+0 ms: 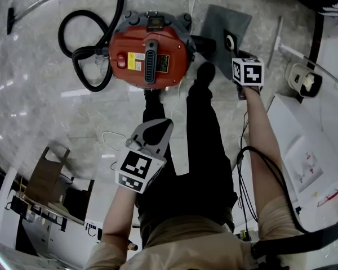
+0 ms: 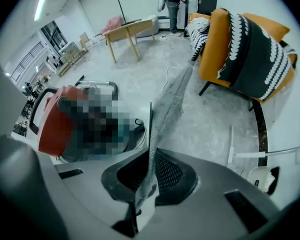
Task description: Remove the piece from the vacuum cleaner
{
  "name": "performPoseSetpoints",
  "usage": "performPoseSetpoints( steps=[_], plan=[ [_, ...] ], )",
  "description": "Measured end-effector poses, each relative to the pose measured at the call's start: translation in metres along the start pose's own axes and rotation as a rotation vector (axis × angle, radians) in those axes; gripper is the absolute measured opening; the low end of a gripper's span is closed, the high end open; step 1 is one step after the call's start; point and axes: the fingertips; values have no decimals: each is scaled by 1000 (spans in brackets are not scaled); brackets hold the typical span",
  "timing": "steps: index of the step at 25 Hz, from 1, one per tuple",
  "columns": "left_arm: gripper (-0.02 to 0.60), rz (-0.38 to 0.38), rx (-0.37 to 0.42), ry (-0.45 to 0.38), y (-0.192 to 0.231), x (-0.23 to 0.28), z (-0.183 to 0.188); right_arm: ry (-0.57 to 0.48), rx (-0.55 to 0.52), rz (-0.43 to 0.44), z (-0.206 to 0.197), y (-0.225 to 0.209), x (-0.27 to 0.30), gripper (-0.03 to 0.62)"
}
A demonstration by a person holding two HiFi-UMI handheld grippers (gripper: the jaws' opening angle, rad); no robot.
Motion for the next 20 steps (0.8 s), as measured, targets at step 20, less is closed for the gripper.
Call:
performPoseSetpoints(
  steps=[20],
  plan=[
    [5,-59,157,-90,-57,-63,76,-37,459,37,-39,-17,-121,26]
  ],
)
Point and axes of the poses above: the fingertips, and each gripper's own axes: x forward along the fingers, y to its left, z out of its top, and after that the axes turned 6 degrees about -z, right-handed
